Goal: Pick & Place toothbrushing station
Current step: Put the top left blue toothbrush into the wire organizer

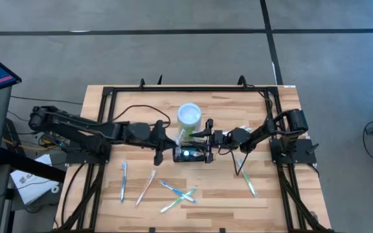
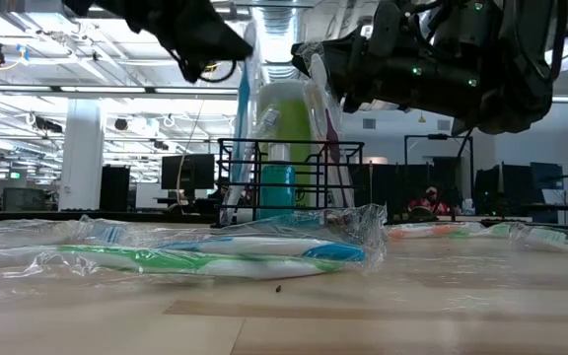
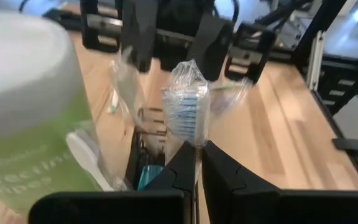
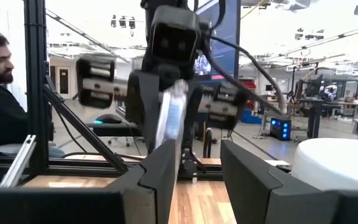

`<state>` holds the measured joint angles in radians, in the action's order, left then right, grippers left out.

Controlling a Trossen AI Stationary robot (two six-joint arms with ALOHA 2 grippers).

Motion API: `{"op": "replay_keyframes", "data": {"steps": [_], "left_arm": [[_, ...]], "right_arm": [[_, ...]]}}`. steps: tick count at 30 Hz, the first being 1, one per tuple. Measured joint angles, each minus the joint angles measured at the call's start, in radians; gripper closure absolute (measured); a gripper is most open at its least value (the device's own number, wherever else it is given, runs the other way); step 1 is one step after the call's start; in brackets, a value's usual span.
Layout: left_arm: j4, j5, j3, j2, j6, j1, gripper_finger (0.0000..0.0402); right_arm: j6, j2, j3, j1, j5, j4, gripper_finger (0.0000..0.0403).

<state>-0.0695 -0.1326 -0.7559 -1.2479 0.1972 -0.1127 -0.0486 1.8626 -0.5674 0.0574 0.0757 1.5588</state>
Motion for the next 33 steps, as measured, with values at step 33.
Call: {"op": "replay_keyframes", "data": {"steps": [33], "left_arm": [[-0.065,-0.017,0.000,-0.145,0.050,-0.020,0.0330]], "right_arm": [[-0.059,-0.393,0.000,-0.034,0.002,-0.495,0.0284]]}}
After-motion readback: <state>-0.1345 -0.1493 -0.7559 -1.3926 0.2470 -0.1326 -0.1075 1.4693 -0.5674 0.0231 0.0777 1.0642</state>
